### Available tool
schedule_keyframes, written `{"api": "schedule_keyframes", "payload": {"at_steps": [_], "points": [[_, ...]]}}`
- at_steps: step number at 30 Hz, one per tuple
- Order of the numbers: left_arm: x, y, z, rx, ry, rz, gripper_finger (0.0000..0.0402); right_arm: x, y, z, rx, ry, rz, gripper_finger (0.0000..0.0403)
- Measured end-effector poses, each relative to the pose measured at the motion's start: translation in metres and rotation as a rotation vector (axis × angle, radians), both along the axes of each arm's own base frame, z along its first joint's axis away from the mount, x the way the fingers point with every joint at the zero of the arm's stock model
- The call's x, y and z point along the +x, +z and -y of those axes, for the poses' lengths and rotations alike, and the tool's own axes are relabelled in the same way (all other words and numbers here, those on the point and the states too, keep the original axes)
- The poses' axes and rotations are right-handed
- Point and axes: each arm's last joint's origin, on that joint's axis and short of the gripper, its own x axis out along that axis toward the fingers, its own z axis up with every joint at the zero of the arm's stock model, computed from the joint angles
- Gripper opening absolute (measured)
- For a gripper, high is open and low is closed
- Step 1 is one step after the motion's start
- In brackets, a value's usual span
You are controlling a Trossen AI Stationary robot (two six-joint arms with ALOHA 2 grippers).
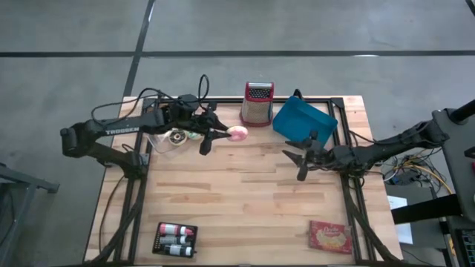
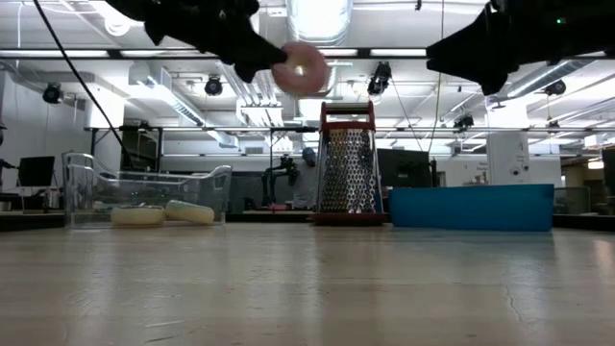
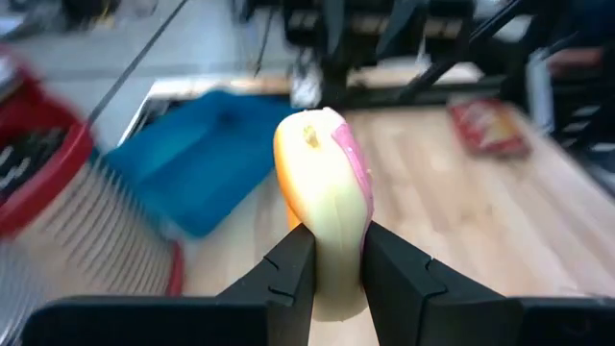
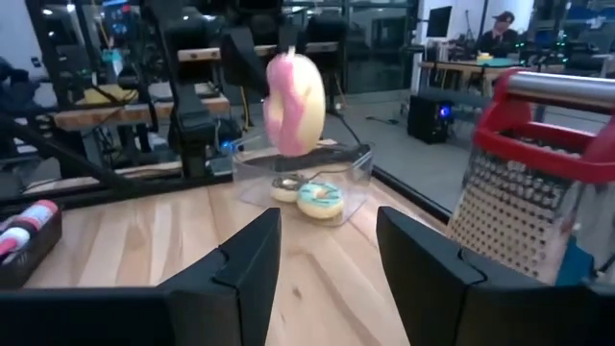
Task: Pick & Place Food Item
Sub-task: Put the pink donut into the transparent bin
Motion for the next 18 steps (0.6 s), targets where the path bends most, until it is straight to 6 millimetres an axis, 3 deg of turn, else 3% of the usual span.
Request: {"api": "schedule_keyframes", "payload": {"at_steps": [7,18], "points": [[-0.034,0.009,0.005,-0.002,0.281,-0.163,0.0083,-0.005,0.000,0.001,0.010,-0.001,0.018,0.0169],[-0.097,0.031,0.007,0.063,1.030,-0.185,0.0083,-0.001,0.008,0.000,0.014,-0.002,0.031,0.0169]]}}
